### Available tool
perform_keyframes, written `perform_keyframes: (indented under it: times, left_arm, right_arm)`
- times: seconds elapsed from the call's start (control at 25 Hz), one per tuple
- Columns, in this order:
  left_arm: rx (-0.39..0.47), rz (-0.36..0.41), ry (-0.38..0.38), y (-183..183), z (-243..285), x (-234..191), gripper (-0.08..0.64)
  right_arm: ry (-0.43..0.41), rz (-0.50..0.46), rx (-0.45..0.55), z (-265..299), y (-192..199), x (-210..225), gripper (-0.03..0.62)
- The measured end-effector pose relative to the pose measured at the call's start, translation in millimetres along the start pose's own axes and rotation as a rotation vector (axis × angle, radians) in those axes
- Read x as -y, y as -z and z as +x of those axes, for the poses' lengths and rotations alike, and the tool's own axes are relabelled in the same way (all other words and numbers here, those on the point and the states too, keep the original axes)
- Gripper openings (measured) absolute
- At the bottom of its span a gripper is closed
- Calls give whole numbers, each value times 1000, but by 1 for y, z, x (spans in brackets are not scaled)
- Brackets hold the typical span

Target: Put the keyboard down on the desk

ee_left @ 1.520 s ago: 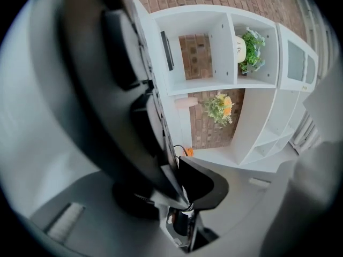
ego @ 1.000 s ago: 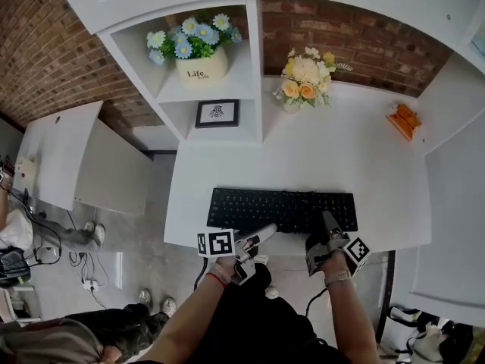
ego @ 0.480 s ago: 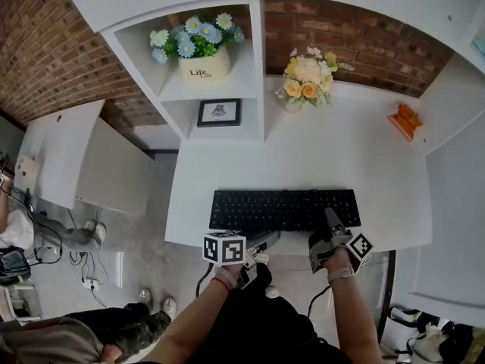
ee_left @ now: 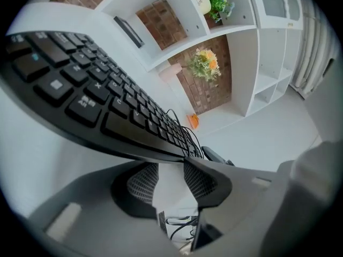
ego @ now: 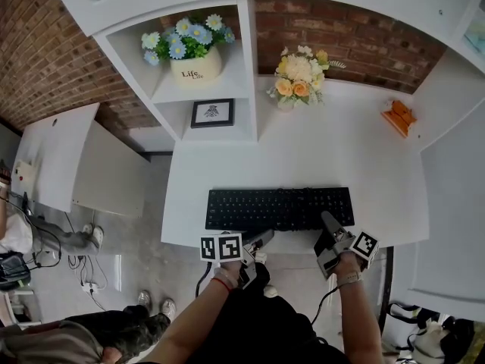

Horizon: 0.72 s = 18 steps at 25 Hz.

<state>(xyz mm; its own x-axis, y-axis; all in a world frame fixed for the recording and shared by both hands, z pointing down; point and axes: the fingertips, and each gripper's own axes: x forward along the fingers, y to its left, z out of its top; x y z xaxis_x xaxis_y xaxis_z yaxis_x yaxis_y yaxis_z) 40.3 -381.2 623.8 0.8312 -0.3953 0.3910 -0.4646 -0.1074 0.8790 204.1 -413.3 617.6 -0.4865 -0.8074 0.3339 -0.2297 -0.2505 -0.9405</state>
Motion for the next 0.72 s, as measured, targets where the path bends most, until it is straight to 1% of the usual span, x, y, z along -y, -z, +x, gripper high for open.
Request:
perform_keyframes:
  times: [0.08,0.2,0.32,0.52,0.64,0.72]
  left_arm:
    - [2,-15,-4,0,1,0,153]
    - [11,-36,-9,-2,1,-1,155]
    - [9,-48,-15,-1,2,-3,155]
    - [9,-78,-31,-2,2,-7,152]
    - [-8,-103,-48,1,3,-10,147]
    - [-14,-126,-56,3,2,-12,127]
  right_arm:
    - [19,-62,-43,-3,4,2,179]
    - [23,-136,-99,-5,9,0,192]
    - [42,-137,-112,-11,12,0,196]
    - [35,-128,-107,-22,17,5,196]
    - [56,-127,-111,-23,23,9,161]
    - [68,-126,-113,-21,27,12,158]
